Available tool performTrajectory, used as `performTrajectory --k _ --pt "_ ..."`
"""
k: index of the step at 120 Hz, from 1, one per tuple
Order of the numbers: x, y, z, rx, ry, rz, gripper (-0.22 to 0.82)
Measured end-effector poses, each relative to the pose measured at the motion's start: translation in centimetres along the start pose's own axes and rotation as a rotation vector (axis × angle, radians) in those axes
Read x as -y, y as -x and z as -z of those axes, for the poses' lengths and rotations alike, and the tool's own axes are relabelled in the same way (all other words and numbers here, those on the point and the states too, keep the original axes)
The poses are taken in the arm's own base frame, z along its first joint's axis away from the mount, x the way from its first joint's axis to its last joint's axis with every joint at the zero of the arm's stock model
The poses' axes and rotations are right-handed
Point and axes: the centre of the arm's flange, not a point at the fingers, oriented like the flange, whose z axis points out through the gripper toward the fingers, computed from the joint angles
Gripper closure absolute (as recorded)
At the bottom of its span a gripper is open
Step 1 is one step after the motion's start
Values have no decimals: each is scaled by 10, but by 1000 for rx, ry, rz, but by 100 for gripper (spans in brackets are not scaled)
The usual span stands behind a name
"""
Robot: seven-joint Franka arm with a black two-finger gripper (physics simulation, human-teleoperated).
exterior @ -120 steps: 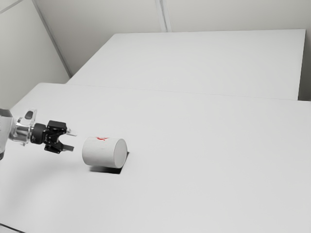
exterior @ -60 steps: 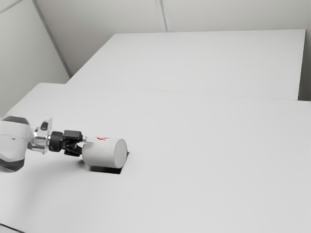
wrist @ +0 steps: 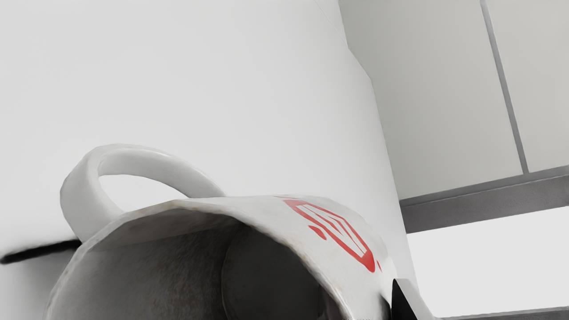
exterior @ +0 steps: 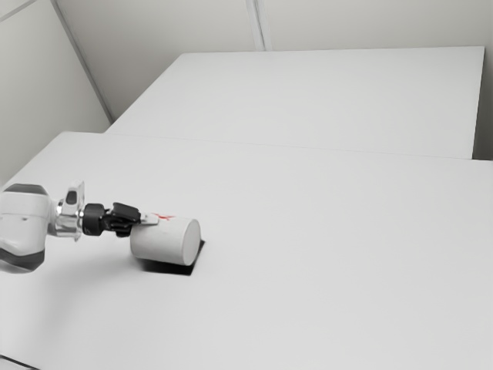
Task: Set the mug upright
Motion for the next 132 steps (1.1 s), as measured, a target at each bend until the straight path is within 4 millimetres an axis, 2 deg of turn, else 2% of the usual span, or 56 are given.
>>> performTrajectory --k 14,31,38,44,50,57,86,96,108,123,132 --pt "-8 -3 -4 -18 48 -14 71" --pt "-28 -13 -8 -24 90 -64 75" --pt "-43 -28 -9 -18 92 -115 76" --pt "-61 -50 -12 11 68 -187 77" --pt "-81 -72 -16 58 17 -270 77" --pt "-97 -88 -28 115 -68 -354 78" --pt "-144 -116 -83 576 -575 -626 79" --pt "-151 -118 -98 659 -729 -663 79" --pt "-153 -119 -107 673 -859 -641 79" --pt "-150 -122 -99 618 -971 -555 79" --pt "-144 -112 -89 571 -1011 -484 79"
